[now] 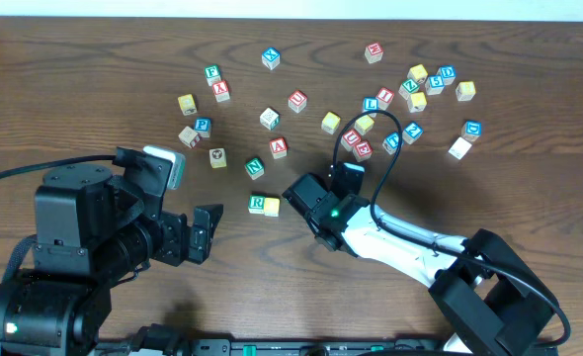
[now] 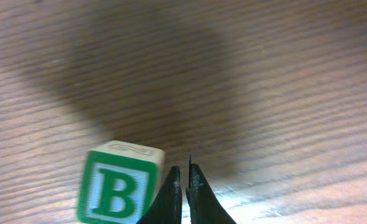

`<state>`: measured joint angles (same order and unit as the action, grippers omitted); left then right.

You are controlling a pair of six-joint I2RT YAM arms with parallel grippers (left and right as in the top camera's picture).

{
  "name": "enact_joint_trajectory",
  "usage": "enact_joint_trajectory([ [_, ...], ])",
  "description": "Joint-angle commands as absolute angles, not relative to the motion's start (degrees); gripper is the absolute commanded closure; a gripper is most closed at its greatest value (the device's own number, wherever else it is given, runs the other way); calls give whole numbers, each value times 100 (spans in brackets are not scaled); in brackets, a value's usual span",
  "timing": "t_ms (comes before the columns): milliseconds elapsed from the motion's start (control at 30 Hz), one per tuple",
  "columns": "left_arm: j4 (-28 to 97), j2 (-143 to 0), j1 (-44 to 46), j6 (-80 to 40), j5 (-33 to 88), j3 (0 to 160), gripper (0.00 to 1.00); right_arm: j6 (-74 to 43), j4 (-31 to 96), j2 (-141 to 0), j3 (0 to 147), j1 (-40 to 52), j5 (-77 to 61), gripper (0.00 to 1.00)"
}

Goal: Spell out ROBOT

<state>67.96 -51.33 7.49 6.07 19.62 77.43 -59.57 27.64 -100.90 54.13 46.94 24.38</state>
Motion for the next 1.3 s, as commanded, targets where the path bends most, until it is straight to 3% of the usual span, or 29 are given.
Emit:
enact_joint_trajectory([
  [0,6812,-5122,714,642,2032,7758,2,-5596,2606,-10141,5365,4681,2443,99],
  [867,6812,-5122,714,642,2034,7758,2,-3385,1503,-10141,5365,4681,1533,99],
  [1267,6810,-5122,714,642,2032,7758,2,-3173,1433,-10143,5363,4757,1293,99],
])
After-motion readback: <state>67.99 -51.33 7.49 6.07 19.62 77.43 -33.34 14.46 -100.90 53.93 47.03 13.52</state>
